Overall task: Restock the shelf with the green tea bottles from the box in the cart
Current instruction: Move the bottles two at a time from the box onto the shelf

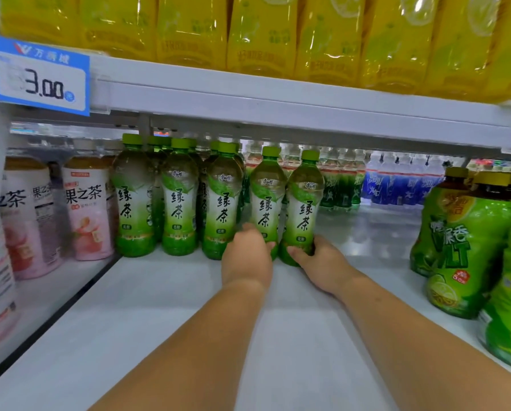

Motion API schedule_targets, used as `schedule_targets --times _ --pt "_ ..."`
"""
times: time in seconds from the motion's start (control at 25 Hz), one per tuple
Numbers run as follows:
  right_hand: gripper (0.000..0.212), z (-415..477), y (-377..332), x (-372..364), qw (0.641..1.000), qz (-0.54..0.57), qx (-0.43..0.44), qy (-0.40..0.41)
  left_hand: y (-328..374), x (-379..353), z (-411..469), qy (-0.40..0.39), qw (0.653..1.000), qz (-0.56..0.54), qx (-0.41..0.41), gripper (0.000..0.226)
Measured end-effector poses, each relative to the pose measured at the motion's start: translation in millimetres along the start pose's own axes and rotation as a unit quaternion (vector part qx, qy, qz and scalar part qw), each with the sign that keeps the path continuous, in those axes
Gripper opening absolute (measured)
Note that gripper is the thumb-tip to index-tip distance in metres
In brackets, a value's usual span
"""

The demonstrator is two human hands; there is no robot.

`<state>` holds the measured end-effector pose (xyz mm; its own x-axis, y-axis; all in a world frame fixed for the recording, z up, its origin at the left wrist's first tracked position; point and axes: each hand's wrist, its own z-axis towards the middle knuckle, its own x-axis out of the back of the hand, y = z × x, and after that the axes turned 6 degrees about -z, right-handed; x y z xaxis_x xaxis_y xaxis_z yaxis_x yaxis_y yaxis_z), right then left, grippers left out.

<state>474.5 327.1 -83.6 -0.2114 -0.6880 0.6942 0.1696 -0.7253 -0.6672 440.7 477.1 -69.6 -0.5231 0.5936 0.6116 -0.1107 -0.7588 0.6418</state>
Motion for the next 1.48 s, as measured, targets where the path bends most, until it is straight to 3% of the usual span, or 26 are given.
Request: schedule_targets --times 0.16,0.4,0.64,0.92,1.0,1.12,1.24,1.48 --pt "0.053 -2.2 -1.0 -0.4 1.0 0.009 0.003 0.02 -0.4 1.9 3.0 0.008 0.999 0.045 -0.019 0.037" --pt "0.045 0.2 2.8 -2.6 0.999 0.002 0.031 0.031 -5.4 3.3 2.9 0.01 1.0 0.017 -0.018 0.034" --pt "0.044 1.7 1.0 -4.1 0.999 -0.034 0.002 0.025 -11.3 0.2 5.7 0.033 0.999 0.019 -0.014 0.034" --pt "0.05 -0.4 0.4 -2.1 0.999 -0.035 -0.017 0.035 -15.1 -1.8 9.1 0.028 0.998 -0.057 0.019 0.031" --pt "0.054 -3.9 -2.0 1.1 0.997 -0.022 -0.037 0.058 -13.9 3.3 4.3 0.018 0.997 -0.076 0.021 0.029" --pt "0.038 -10.3 -6.0 3.2 0.997 -0.03 -0.037 0.069 -6.6 13.2 -9.2 -0.003 0.997 -0.076 0.024 0.032" --pt "0.036 -18.7 -13.0 5.8 0.997 -0.051 -0.037 0.05 -1.2 21.7 -27.4 -0.022 0.998 -0.059 0.024 0.038" --pt "0.032 -59.5 -30.0 17.6 0.998 -0.011 -0.065 0.019 -7.2 49.9 -54.9 -0.1 0.968 -0.21 0.096 0.055"
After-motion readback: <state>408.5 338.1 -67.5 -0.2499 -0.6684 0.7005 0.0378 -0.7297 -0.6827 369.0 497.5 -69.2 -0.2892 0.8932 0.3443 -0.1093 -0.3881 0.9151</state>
